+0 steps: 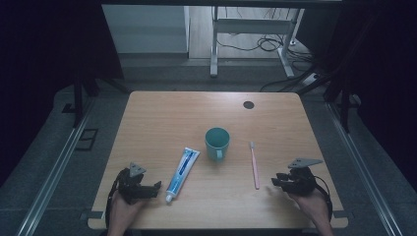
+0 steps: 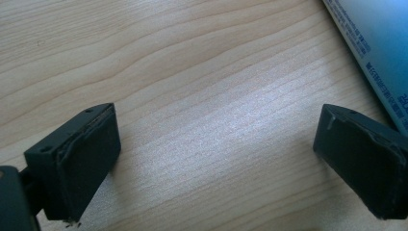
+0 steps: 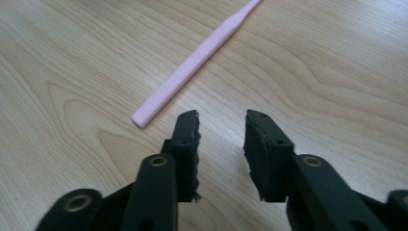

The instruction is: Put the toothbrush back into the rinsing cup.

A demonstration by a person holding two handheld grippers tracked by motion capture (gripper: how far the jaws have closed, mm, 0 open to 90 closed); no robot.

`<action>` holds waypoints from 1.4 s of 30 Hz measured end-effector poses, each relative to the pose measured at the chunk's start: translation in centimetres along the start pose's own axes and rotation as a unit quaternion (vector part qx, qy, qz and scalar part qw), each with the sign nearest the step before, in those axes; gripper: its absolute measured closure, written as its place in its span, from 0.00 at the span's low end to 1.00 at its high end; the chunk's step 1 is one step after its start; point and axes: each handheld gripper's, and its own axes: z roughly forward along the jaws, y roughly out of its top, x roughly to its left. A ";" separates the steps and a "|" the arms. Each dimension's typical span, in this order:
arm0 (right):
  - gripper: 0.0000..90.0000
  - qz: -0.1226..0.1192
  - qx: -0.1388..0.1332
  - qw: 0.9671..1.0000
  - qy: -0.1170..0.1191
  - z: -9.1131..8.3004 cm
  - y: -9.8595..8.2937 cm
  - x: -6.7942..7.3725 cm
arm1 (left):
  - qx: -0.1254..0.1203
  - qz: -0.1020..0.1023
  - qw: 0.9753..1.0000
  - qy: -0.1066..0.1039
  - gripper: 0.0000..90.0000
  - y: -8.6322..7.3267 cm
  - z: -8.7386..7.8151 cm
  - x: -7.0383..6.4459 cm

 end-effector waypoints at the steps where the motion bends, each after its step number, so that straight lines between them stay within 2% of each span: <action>1: 0.76 -0.002 0.002 1.000 0.001 0.1 0.2 0.1 | 0.000 0.000 1.000 -0.001 0.03 0.0 0.0 0.0; 6: 0.85 -0.006 0.006 1.000 0.018 0.6 1.1 0.3 | 0.000 0.000 1.000 -0.001 0.03 0.0 0.0 0.0; 11: 0.94 -0.014 0.010 1.000 0.021 1.4 2.2 0.5 | 0.000 0.000 1.000 0.000 0.03 0.0 0.0 0.0; 14: 0.96 -0.014 0.011 1.000 0.025 1.7 2.5 0.6 | 0.000 0.000 1.000 0.000 0.03 0.0 0.0 0.0; 30: 0.98 -0.045 0.024 0.998 0.043 3.7 4.7 2.4 | 0.000 -0.001 1.000 0.000 0.03 0.0 0.0 0.0; 42: 0.97 -0.060 0.046 0.996 0.048 5.4 4.8 3.4 | 0.000 0.000 1.000 0.000 0.03 0.0 0.0 0.0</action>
